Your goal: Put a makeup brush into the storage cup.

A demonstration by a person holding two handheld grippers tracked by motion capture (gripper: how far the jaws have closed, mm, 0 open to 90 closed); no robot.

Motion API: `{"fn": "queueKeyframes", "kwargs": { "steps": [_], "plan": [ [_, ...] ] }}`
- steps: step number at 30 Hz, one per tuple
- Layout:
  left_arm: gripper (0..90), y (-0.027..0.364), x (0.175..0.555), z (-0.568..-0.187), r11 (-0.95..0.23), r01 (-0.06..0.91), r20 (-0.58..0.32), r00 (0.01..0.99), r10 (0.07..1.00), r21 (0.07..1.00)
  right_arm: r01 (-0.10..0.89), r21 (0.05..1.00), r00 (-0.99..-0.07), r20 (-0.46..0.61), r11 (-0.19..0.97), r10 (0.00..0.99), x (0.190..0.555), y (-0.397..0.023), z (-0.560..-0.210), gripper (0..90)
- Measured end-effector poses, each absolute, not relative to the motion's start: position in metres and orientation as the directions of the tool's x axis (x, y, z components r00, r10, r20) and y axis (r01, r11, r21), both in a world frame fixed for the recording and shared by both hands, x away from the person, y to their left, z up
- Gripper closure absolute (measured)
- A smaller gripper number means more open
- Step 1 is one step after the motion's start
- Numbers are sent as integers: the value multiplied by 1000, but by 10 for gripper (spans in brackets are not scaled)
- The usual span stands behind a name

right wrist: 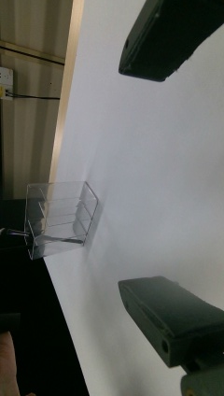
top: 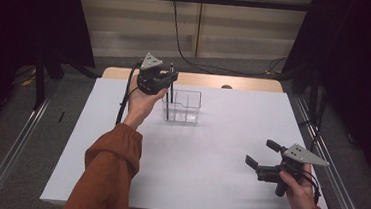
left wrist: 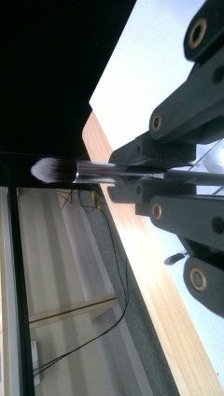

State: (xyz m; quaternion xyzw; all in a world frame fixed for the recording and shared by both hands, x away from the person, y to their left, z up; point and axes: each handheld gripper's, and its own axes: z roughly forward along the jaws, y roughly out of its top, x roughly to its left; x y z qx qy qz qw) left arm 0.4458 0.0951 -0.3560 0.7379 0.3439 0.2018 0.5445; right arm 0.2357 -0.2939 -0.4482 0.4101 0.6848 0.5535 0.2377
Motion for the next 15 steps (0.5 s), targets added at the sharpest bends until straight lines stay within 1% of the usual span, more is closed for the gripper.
{"fn": "queueKeyframes", "kwargs": {
  "steps": [15],
  "plan": [
    [839,101,447,-374,-173,322,-93,666,740,931,300,952,-550,129,51,825,236,-294,-448,0]
  ]
}}
